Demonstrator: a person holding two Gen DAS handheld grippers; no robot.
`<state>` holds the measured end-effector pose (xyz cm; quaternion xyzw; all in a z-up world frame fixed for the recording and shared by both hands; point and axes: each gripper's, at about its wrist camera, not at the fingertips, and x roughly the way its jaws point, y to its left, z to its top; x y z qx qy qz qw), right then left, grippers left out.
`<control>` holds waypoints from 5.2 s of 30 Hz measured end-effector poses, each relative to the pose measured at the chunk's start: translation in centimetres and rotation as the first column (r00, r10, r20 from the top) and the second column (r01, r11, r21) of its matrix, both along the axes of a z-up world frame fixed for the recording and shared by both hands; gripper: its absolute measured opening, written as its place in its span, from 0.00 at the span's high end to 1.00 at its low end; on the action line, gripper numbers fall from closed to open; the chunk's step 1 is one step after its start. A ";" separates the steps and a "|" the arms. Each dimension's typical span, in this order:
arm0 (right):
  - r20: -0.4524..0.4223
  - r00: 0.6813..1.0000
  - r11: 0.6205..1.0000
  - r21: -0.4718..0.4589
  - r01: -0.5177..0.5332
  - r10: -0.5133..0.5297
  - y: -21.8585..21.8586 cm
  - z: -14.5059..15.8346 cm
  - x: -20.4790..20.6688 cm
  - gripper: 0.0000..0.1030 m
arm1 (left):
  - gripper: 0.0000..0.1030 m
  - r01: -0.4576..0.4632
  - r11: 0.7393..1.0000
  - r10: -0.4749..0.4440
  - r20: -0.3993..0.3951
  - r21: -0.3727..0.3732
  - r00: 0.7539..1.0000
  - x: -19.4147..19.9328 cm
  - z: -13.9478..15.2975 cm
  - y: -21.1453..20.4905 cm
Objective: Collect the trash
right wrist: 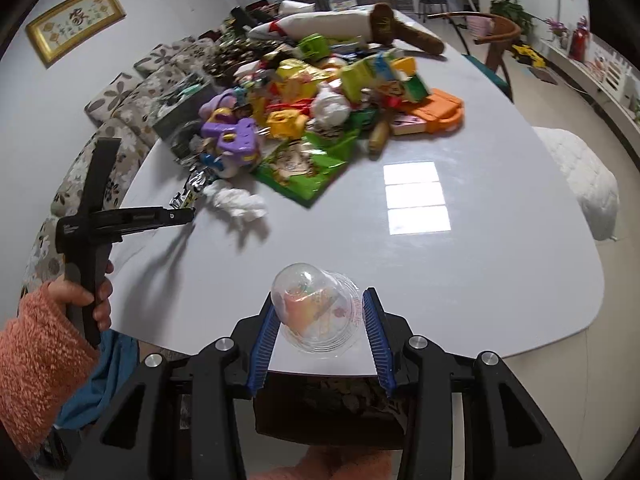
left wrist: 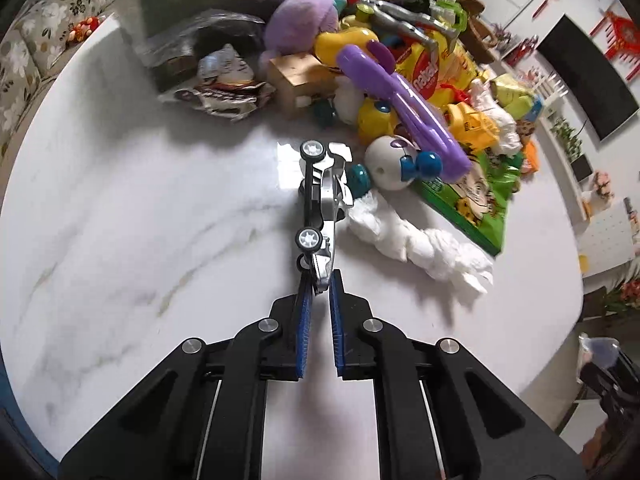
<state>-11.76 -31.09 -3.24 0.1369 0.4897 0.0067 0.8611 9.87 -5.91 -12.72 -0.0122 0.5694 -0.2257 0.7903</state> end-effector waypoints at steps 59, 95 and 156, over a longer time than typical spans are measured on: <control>-0.061 0.979 0.980 -0.024 -0.196 0.194 4.0 -0.4 -2.6 0.58 | 0.67 -0.024 0.999 0.024 0.003 0.045 1.000 -12.9 4.5 1.7; -0.440 0.894 0.996 0.065 -0.059 0.082 3.3 -18.1 -8.3 0.16 | 0.25 0.312 0.921 -0.168 -0.487 0.231 0.857 -25.7 -21.5 2.1; -0.032 0.988 0.983 0.100 0.153 -0.150 -4.9 -1.5 -5.0 0.69 | 0.23 -0.087 0.992 0.085 0.032 0.086 0.996 7.7 0.0 -8.5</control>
